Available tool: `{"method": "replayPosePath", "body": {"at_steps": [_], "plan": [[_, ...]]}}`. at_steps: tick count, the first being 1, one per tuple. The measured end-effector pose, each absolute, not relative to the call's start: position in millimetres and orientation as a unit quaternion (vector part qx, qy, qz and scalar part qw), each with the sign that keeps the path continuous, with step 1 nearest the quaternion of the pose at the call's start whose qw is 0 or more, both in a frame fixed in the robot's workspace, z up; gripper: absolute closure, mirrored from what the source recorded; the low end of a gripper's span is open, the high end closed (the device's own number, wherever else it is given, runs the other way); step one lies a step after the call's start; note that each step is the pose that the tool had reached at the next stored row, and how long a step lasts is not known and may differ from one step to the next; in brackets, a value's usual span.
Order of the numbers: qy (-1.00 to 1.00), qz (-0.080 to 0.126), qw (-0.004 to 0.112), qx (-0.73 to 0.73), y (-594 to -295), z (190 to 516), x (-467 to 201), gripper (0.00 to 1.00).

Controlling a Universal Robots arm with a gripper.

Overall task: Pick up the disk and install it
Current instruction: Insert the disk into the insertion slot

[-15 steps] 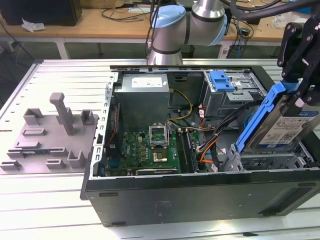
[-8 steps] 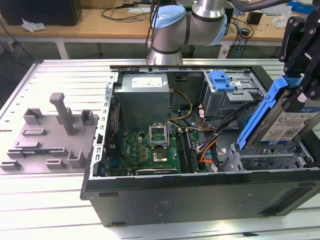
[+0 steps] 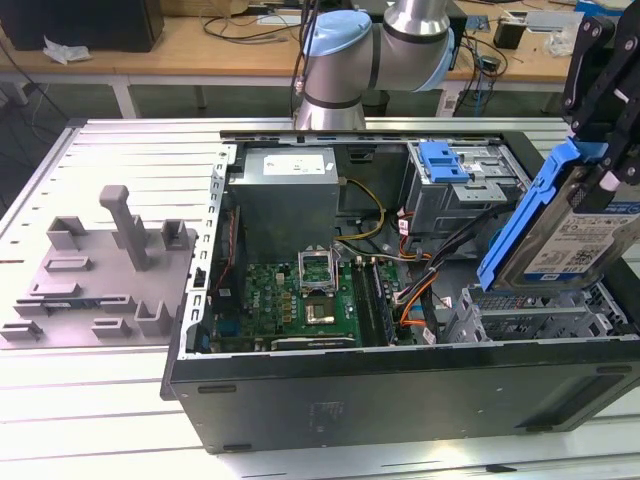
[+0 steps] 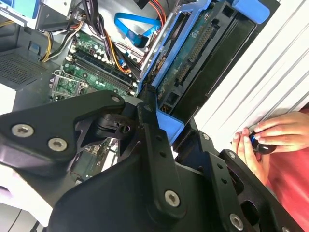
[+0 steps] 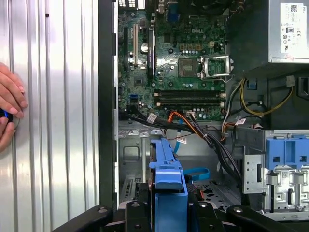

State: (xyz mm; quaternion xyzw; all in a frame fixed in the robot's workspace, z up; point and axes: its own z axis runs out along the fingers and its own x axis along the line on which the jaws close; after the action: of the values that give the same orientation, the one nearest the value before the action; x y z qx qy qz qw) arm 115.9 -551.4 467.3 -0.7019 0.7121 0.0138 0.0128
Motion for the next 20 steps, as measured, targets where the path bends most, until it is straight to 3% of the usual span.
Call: {"method": "replayPosePath", "body": {"at_steps": [20], "plan": [[0.712, -0.003, 0.027, -0.702, -551.3, 467.2, 105.2, 0.63]]}}
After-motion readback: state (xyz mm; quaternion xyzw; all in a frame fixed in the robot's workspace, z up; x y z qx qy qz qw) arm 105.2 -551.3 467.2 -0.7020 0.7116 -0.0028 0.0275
